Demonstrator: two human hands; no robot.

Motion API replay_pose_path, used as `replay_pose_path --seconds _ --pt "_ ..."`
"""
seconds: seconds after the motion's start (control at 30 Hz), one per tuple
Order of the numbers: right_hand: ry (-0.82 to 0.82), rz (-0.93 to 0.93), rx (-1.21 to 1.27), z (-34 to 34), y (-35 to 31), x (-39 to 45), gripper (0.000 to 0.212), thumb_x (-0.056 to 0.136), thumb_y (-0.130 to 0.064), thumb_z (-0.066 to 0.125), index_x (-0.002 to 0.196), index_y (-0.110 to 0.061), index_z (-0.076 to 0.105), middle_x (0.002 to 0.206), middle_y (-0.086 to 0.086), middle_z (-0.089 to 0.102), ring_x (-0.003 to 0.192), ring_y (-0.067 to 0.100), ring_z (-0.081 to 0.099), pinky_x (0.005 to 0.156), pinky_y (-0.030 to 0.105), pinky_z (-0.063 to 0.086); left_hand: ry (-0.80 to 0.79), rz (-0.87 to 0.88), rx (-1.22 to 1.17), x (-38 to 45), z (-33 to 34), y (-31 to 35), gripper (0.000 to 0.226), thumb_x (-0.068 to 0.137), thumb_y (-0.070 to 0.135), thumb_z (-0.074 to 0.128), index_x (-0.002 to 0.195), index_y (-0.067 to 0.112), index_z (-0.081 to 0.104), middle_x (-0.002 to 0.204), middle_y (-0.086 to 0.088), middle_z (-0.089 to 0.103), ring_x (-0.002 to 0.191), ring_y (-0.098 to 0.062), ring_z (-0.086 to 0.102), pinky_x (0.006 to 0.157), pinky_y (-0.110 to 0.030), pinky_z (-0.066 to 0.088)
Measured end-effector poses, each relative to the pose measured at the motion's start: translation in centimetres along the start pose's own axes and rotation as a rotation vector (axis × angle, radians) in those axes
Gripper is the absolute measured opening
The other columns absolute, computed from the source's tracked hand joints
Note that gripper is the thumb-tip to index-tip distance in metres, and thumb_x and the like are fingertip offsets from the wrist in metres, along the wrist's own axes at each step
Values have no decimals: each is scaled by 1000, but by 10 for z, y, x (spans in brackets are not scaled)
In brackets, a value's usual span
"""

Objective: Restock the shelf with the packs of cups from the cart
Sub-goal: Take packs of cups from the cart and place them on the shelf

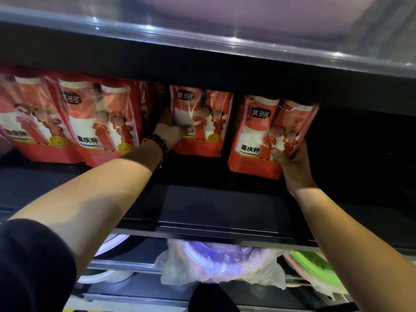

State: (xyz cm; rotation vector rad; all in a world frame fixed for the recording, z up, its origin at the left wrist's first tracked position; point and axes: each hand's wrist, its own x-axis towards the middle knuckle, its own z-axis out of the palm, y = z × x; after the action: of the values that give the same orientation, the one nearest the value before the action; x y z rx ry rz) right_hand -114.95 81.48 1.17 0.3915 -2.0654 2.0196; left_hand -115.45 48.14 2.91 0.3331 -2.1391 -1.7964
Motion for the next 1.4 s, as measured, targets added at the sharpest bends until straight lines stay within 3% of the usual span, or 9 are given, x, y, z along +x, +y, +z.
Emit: replay_pose_path --seconds 0.1,0.33,0.57,0.7,0.83,0.93,1.07,1.2,1.4 --pt "-106 1 -34 3 -2 16 57 97 -4 63 147 -2 35 141 22 56 131 35 56 107 59 46 -16 55 9 -8 -1 7 66 82 9 77 141 16 48 126 5 57 113 -10 52 87 -15 44" --pt "-212 42 -71 8 -5 42 56 96 6 58 147 1 34 142 28 53 132 40 54 108 63 43 -1 53 56 -22 0 12 67 86 16 74 145 15 42 138 -3 54 117 -10 48 94 -22 38" --pt "-248 46 -54 12 1 46 62 91 18 55 147 9 31 143 34 48 132 40 53 105 42 51 30 16 37 -20 2 10 62 85 18 76 140 10 49 129 -2 60 115 -15 55 96 -26 42" --pt "-144 145 -55 16 2 43 57 90 11 63 143 6 40 139 28 56 128 35 59 106 43 51 46 5 71 -21 1 7 60 85 23 76 138 10 51 121 4 59 110 -11 55 92 -21 42" --pt "45 308 -138 19 6 29 53 89 -8 74 137 -6 51 130 10 64 113 16 65 94 27 54 82 -26 120 -33 -1 9 56 86 21 75 135 5 53 127 -5 63 114 -16 59 97 -27 46" --pt "229 429 -330 16 11 14 54 87 -20 77 133 -6 52 123 9 62 110 19 60 99 36 48 176 -216 159 -49 -6 12 50 89 21 68 131 1 52 128 -15 62 117 -31 58 101 -37 44" --pt "285 531 -445 12 2 -22 19 89 -10 68 107 -3 66 105 26 68 93 29 60 94 49 47 105 -380 260 -97 -19 24 38 99 14 53 132 -4 54 136 -23 56 127 -34 51 92 -22 38" --pt "130 458 -517 24 -40 -82 9 87 -9 67 89 -6 76 82 11 71 85 28 68 86 39 53 -41 -315 321 -167 -37 45 16 94 14 58 98 2 69 108 -24 69 107 -37 62 90 -34 45" --pt "-52 407 -439 53 -105 -165 31 83 -5 63 67 -31 68 65 -14 65 66 5 59 72 26 50 -203 -236 354 -251 -61 58 15 89 19 63 77 28 63 80 4 67 76 -14 58 73 -20 44"
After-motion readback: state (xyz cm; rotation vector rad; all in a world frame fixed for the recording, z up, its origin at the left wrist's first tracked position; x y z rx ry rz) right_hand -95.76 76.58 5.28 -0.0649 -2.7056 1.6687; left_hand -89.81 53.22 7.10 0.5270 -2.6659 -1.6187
